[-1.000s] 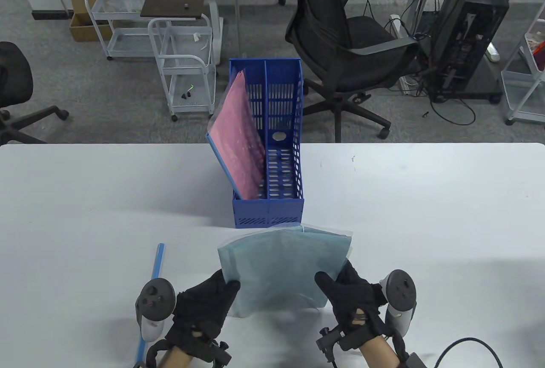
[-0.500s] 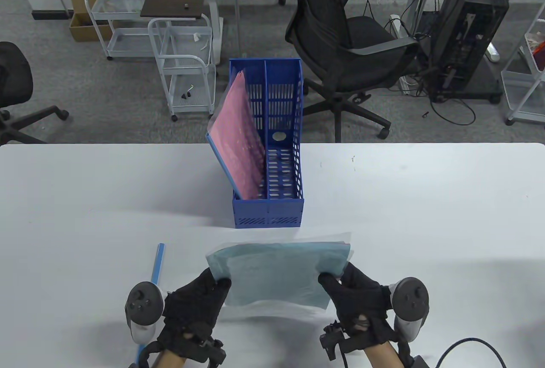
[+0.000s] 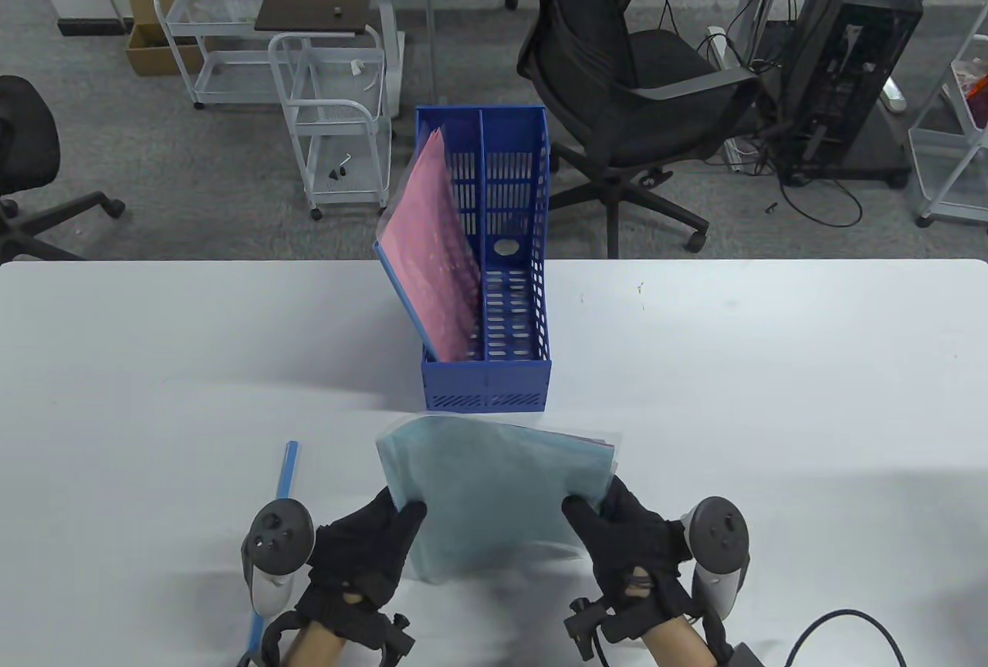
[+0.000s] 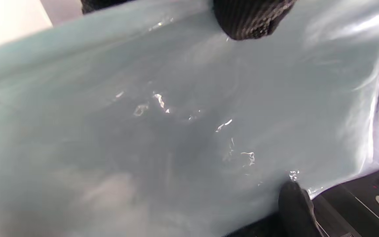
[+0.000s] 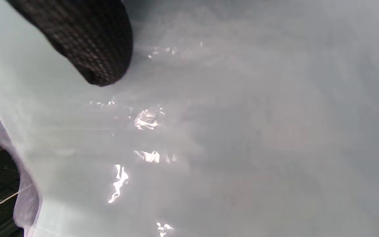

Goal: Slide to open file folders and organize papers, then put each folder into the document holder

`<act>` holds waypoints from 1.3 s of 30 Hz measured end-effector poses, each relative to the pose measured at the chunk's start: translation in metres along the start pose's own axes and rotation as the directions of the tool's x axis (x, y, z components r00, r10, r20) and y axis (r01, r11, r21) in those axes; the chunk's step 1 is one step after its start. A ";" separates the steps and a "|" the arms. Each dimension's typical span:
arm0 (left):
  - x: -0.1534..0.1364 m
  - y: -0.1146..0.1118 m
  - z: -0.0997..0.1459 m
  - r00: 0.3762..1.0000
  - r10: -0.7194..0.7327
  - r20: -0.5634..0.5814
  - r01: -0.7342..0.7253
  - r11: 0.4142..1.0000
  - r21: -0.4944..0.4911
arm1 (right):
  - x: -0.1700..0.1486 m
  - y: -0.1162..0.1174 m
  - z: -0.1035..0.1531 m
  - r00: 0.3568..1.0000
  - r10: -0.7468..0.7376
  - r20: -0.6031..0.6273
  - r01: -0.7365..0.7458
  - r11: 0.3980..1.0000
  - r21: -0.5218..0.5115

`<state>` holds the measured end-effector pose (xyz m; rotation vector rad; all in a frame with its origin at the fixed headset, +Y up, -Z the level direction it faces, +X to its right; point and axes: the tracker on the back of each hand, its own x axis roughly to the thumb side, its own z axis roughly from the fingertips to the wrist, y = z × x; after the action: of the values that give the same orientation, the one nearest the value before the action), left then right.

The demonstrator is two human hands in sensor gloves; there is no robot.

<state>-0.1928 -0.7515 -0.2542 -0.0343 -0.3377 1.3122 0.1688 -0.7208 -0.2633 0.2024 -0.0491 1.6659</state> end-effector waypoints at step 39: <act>0.000 -0.034 -0.006 0.886 -0.440 -0.148 0.382 0.873 -0.303 | 0.028 0.048 -0.048 0.638 0.761 0.116 -0.752 0.648 -0.117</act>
<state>-0.1595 -0.7596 -0.2528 -0.3130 -0.3151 0.8188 0.1139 -0.6909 -0.3013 0.2925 -0.3461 2.4994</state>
